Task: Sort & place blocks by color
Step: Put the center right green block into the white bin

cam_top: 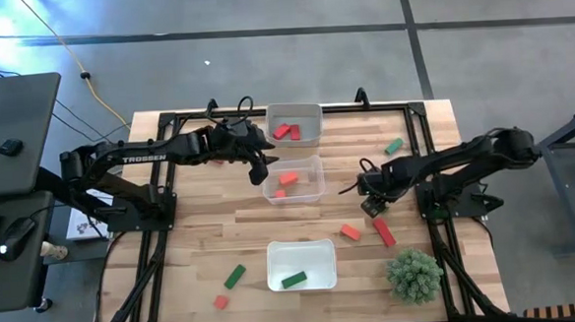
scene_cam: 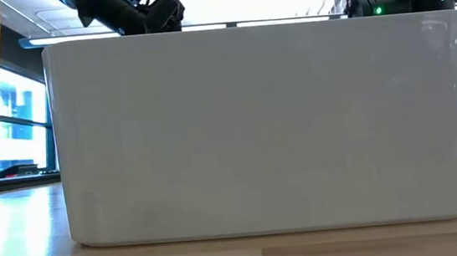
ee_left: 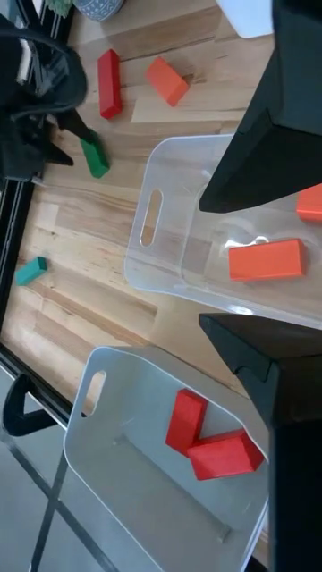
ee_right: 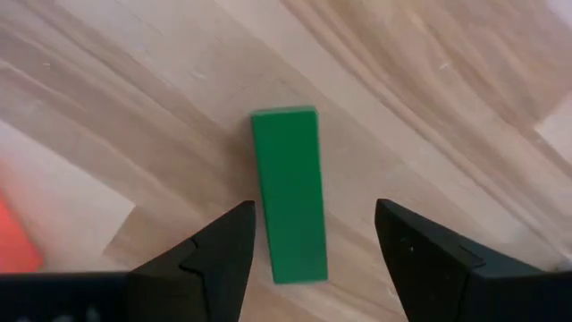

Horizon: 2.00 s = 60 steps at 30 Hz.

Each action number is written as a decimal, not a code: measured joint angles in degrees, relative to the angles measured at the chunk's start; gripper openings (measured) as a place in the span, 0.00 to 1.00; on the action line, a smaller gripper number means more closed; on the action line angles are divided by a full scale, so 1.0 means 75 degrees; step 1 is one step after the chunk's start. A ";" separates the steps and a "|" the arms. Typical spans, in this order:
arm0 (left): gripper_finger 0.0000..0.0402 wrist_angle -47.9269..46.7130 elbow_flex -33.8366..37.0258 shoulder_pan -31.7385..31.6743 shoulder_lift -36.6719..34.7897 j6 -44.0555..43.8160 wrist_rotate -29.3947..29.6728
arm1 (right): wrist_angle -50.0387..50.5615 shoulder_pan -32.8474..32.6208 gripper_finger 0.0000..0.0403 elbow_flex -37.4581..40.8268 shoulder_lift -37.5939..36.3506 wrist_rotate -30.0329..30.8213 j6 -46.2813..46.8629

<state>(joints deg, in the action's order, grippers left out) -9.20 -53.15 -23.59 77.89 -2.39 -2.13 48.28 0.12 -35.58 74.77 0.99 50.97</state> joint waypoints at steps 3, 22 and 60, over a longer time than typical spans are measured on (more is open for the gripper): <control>0.46 0.0001 0.0000 0.0000 0.0000 0.0000 0.0000 | -0.0162 0.0000 0.54 0.0081 0.0306 -0.0035 -0.0057; 0.46 -0.0502 0.0000 0.0000 0.0000 0.0407 0.0000 | -0.0318 0.0000 0.18 -0.0050 0.0833 -0.0398 0.0604; 0.46 -0.1890 0.0009 -0.0001 -0.1140 -0.1065 0.0228 | -0.1325 -0.1030 0.19 -0.4284 0.0835 0.1731 0.1221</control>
<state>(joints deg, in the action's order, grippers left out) -23.37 -53.08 -23.61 69.33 -10.38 -0.43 38.34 -7.61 -67.71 81.03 13.98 60.13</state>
